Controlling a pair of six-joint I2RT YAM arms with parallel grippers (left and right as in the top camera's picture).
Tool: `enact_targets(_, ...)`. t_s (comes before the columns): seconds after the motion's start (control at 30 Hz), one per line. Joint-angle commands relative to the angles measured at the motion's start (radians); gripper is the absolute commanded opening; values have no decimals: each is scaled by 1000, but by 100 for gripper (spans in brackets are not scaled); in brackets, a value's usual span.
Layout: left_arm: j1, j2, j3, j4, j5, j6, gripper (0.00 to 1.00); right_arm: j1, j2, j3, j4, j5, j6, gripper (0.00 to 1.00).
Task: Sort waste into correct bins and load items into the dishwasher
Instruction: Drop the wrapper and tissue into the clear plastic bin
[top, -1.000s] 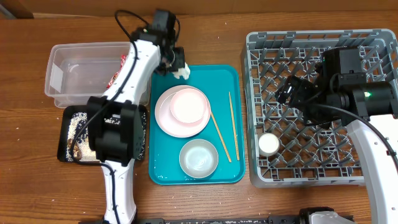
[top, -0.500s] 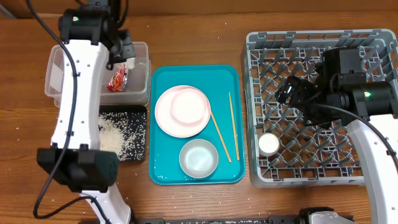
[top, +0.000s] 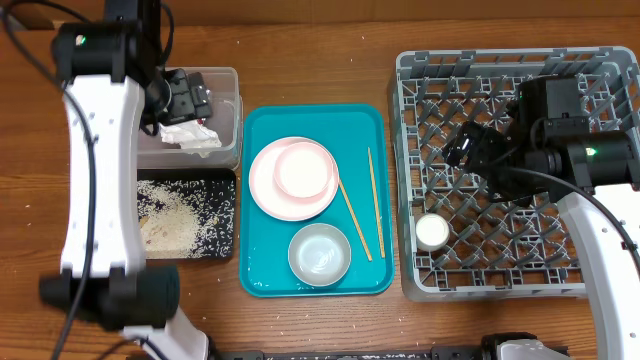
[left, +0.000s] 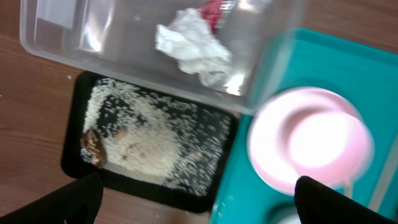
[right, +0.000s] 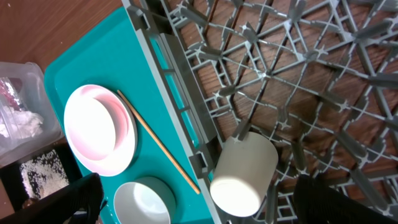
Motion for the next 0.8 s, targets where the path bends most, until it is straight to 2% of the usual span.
enact_targets(0.0,-80,-190,45,-37,149,9,100,-1,-5,4,6,-5,-5,100)
enact_targets(0.1,-174,-301,45,-29,328,-12,100,-1,-5,4,6,-5,-5,100)
enact_targets(0.17,-228,-352,45,-29,364,-9,100,-1,-5,4,6,-5,-5,100)
enact_targets(0.27,-277,-414,45,-29,255,32,100,-1,-5,4,6,-5,-4,100)
enact_targets(0.47,-283,-469,40,-13,94,53,100,-1,-5,4,6,-5,-5,100)
enact_targets(0.63,-277,-493,-39,186,-11,216,100,-1,-5,4,6,-5,-5,100)
enact_targets(0.77,-256,-584,-203,356,-16,237,100,-1,-5,4,6,-5,-5,100)
